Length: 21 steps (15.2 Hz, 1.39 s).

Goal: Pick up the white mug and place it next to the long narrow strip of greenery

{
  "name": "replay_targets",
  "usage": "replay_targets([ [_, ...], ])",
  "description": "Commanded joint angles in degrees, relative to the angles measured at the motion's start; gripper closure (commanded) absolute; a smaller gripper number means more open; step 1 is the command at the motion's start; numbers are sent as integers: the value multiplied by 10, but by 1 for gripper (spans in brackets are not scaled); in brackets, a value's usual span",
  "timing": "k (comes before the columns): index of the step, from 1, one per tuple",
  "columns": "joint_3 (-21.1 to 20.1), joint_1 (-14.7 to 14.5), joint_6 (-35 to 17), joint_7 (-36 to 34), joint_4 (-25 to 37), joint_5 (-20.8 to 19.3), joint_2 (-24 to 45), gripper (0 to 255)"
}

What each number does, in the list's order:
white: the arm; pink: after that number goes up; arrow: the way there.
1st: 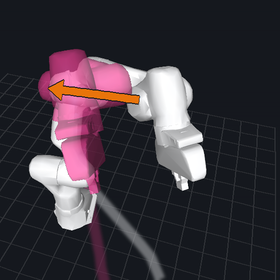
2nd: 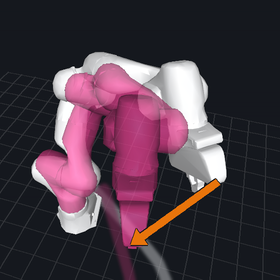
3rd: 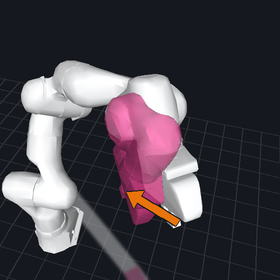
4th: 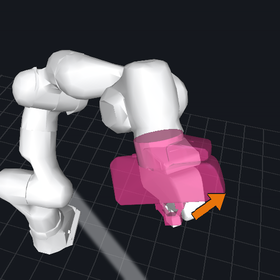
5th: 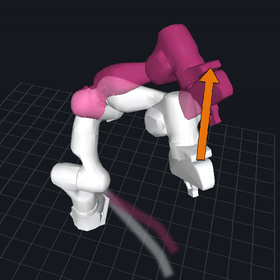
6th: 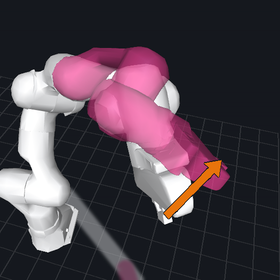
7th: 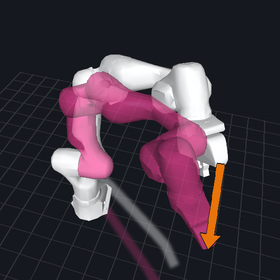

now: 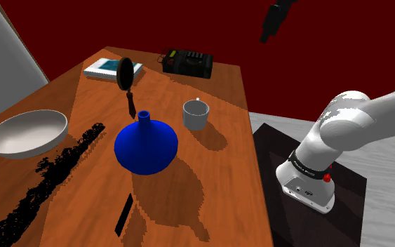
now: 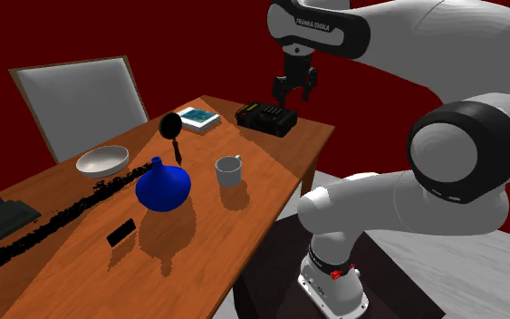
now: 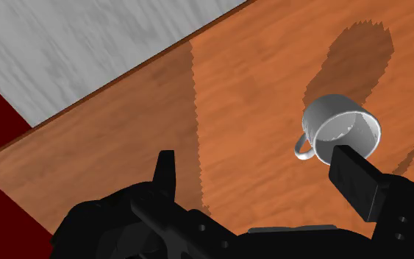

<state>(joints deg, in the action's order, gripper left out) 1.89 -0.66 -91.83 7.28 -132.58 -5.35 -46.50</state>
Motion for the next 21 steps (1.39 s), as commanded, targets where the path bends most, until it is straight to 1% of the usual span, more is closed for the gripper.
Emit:
replay_targets([
  [1, 0, 0, 0, 0, 0, 0, 0, 0],
  [6, -39, -17, -67, -46, -50, 27, 25, 0],
  [11, -79, -35, -139, -90, -85, 51, 69, 0],
  [16, -121, -52, -213, -135, -102, 71, 132, 0],
  [21, -163, -64, -287, -181, -101, 80, 212, 0],
])
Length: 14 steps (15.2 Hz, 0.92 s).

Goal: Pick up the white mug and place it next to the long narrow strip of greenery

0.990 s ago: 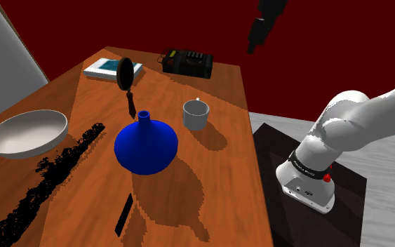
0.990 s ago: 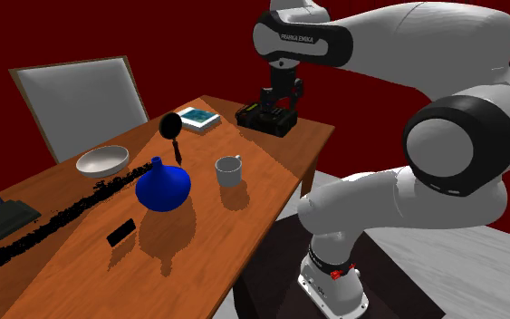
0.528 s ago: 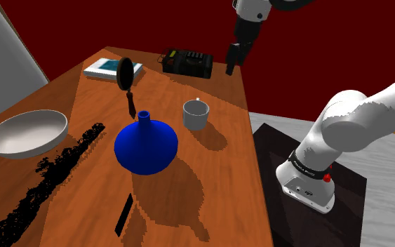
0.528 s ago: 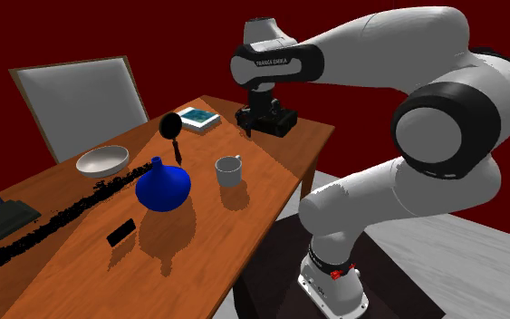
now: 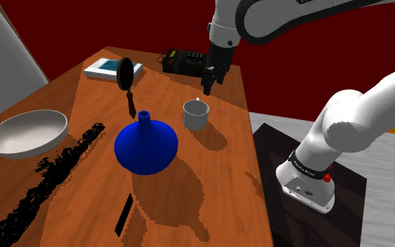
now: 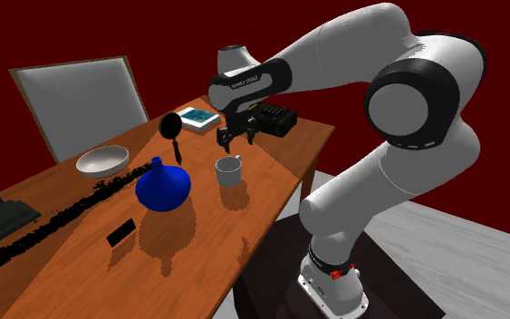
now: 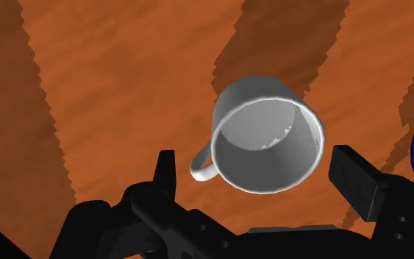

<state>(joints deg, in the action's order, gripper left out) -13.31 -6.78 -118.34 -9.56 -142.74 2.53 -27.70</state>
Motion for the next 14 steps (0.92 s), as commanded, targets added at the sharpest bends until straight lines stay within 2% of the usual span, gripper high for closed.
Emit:
replay_targets([
  [1, -20, -4, -37, -23, 3, 1, 41, 0],
  [8, -74, -11, -125, -98, 39, -22, 174, 0],
  [14, -77, -8, -174, -110, 20, -38, 208, 0],
])
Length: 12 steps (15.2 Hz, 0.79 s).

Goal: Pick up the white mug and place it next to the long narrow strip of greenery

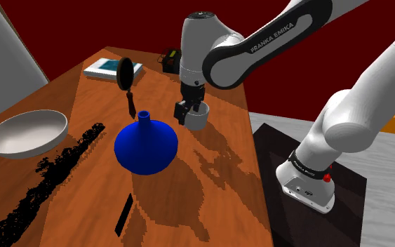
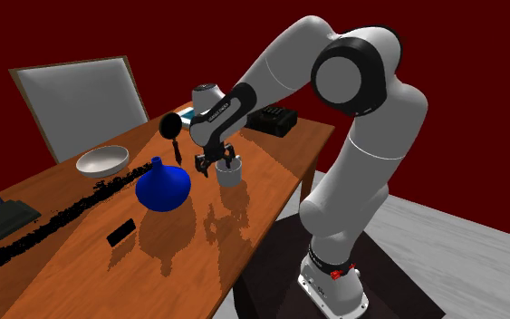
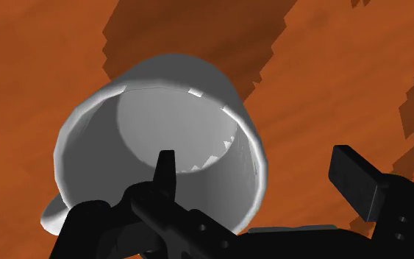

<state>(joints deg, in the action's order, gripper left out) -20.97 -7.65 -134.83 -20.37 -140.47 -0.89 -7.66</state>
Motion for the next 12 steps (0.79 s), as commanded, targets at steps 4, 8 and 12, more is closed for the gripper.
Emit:
replay_targets([
  [4, -1, 2, -22, -6, -6, -9, 17, 0],
  [8, -1, 2, -22, -6, -6, -9, 17, 0],
  [12, -1, 2, -22, -6, -6, -9, 17, 255],
])
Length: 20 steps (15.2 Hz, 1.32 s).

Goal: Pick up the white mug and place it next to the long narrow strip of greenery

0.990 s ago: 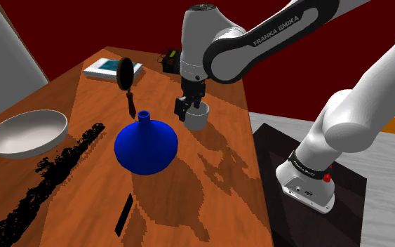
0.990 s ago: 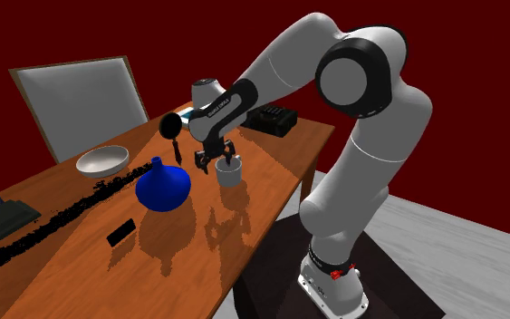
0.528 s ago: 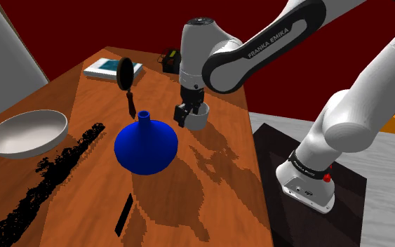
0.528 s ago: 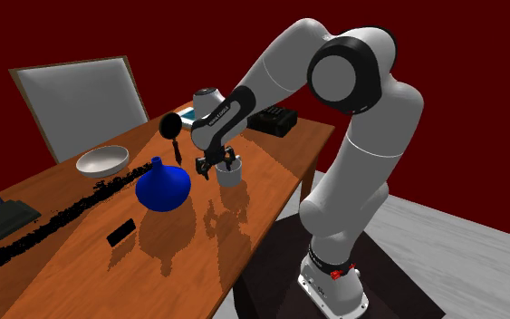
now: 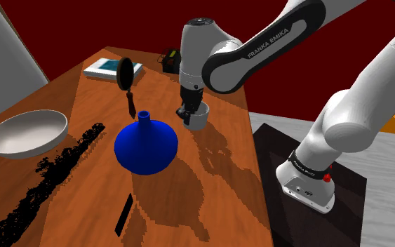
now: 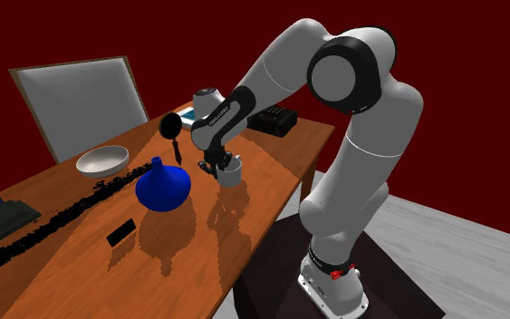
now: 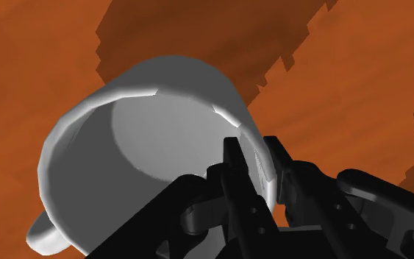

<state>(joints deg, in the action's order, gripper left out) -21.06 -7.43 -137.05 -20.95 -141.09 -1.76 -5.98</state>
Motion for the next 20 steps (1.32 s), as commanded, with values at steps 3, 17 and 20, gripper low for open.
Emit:
replay_targets([
  [3, 0, 0, 0, 0, 0, 0, 0, 255],
  [17, 7, -4, 83, 22, 34, 25, -52, 255],
  [20, 9, -5, 107, 27, 46, 29, -65, 255],
])
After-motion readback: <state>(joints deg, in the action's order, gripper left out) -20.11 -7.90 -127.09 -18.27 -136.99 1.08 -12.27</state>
